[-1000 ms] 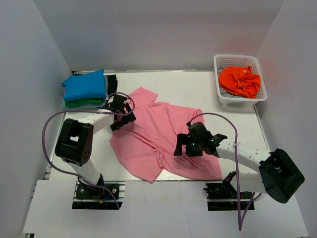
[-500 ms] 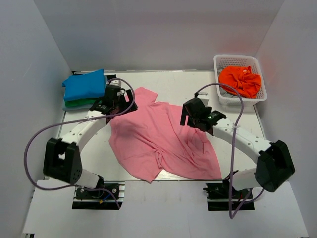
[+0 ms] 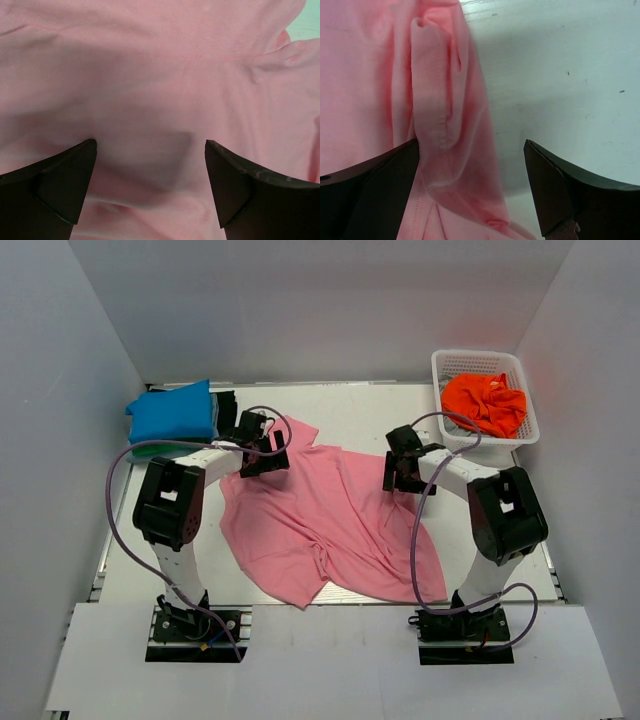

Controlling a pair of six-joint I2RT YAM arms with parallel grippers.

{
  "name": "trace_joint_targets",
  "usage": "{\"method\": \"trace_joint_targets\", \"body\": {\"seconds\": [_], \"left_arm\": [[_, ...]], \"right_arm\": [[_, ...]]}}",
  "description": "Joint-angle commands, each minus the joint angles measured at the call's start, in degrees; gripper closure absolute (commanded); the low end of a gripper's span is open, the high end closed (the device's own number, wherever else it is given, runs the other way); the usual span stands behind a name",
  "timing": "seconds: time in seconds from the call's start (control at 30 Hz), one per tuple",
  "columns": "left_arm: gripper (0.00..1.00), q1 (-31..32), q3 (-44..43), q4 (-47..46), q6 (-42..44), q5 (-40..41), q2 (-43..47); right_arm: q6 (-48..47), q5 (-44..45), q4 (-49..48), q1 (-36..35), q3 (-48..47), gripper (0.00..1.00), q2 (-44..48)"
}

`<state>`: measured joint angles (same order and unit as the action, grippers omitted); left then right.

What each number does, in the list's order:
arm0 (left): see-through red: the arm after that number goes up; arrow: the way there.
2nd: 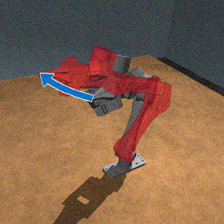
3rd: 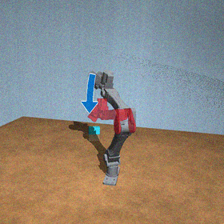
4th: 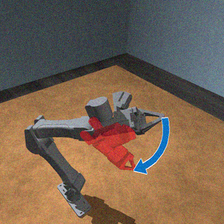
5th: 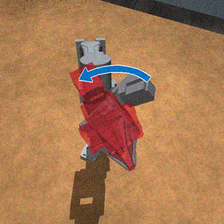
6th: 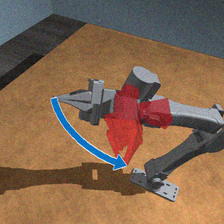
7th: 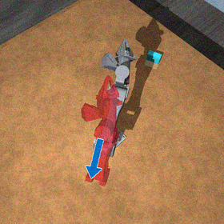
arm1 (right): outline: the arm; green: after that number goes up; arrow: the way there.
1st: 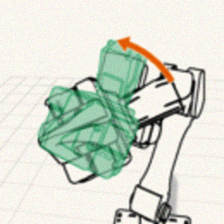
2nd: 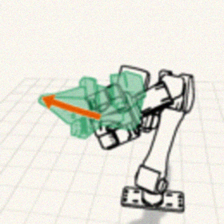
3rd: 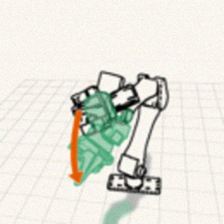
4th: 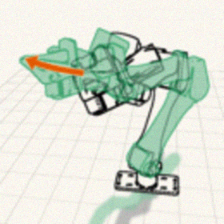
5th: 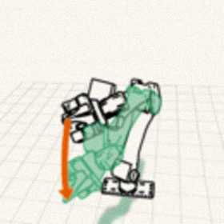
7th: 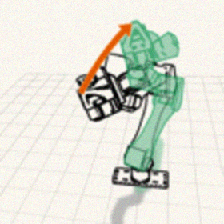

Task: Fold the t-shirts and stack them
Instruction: Flatten out the tshirt

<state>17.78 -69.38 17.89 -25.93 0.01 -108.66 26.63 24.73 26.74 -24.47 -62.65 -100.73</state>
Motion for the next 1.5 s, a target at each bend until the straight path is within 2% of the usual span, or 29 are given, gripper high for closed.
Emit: {"method": "trace_joint_targets", "body": {"seconds": [0.0,0.1,0.37,0.57,0.7,0.77,0.87,0.93,1.13,1.23,1.33,1.47], "left_arm": [[0.00,-0.29,2.58,2.68,0.36,2.44,-1.82],[0.00,-0.82,3.81,2.68,0.36,5.96,-2.43],[0.00,-1.87,4.87,3.82,0.36,9.47,-3.57],[0.00,-2.49,4.87,3.82,0.36,10.18,-4.10],[0.00,-3.01,4.87,3.30,0.36,9.66,-3.58],[0.00,-3.01,5.40,2.77,0.88,8.00,-2.88],[0.00,-3.01,5.93,1.54,1.41,6.76,-2.26],[0.00,-3.01,5.93,0.92,1.41,6.15,-1.55],[0.00,-3.01,6.46,0.92,1.94,5.61,-1.03],[0.00,-3.01,6.46,0.92,1.94,5.61,-1.03],[0.00,-3.01,6.98,0.92,1.94,5.09,-1.03],[0.00,-3.01,7.50,1.45,1.94,5.79,-1.03]], "right_arm": [[-2.37,-5.81,-3.62,2.84,0.42,0.10,-0.17],[-2.11,-4.70,-2.75,4.61,1.39,0.10,-0.43],[-0.71,-3.90,-1.00,16.55,6.92,0.10,4.83],[-1.06,-3.29,1.72,26.37,4.57,0.10,8.88],[-2.02,-6.00,2.35,28.78,3.41,0.12,11.60],[-5.70,-14.05,-0.72,27.72,4.55,0.10,15.20],[-8.25,-21.62,-3.62,25.97,5.96,0.10,19.41],[-8.96,-22.27,-3.11,20.62,5.62,0.10,20.04],[-7.48,-16.13,-2.74,7.34,3.24,0.10,15.04],[-6.94,-14.63,-2.75,1.03,1.40,0.10,9.17],[-5.81,-12.27,0.31,-3.80,-2.98,0.10,3.54],[-1.95,-3.13,3.84,-5.94,-6.51,0.10,-1.66]]}}
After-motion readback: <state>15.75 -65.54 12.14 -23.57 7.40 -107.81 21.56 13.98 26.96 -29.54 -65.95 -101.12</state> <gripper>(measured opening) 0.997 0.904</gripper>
